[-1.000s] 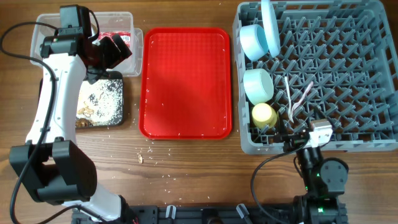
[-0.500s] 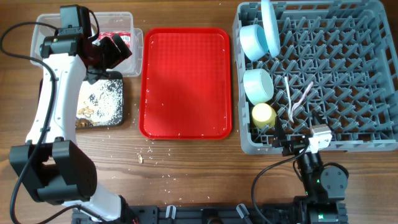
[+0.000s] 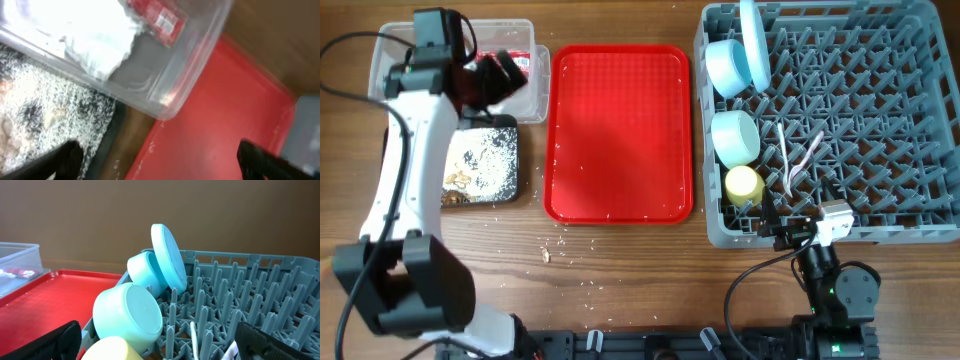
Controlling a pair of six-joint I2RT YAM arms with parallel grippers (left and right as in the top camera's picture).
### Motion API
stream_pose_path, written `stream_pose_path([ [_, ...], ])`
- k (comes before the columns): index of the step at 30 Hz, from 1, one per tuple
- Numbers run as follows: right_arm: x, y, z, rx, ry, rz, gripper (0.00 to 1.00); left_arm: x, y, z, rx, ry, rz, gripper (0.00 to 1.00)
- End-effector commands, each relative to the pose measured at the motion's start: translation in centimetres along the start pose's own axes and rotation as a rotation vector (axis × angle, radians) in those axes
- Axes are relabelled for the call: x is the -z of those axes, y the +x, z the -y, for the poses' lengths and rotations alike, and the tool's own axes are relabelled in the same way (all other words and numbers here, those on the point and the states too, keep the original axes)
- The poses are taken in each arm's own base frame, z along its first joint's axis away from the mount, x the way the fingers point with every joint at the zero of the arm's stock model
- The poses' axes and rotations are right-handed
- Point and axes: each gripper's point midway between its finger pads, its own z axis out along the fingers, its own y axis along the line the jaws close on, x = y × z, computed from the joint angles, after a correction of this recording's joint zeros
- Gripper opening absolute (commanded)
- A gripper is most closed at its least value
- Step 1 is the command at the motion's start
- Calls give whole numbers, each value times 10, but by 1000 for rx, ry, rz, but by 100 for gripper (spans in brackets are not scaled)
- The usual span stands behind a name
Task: Sort waste into correct bins and load items into the dishwasher rack
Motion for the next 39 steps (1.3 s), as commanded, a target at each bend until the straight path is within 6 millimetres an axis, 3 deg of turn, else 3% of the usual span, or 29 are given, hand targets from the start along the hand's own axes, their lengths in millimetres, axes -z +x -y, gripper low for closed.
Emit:
stream_pose_path([
  [1,0,-1,-5,-13,-26,8,100,45,-15,25,-168,141,291,100],
  [4,0,-2,-5,-13,-26,8,100,57,21,11,-284,196,426,100],
  [7,0,-2,-5,-13,-26,8,100,63,76,-32,-269,224,525,100],
  [9,0,-2,-5,-13,-26,8,100,67,103,-52,-267,252,608,100],
  [14,0,-1,-5,-13,-26,8,100,72,137,-81,-261,275,752,100],
  [22,0,-2,-5,-13,-26,8,100,63,159,-99,-277,257,792,100],
  [30,0,-2,-5,-13,-26,8,100,88,151,-92,-304,290,906,100],
  [39,0,-2,-5,-13,-26,8,100,87,148,-96,-290,269,922,100],
])
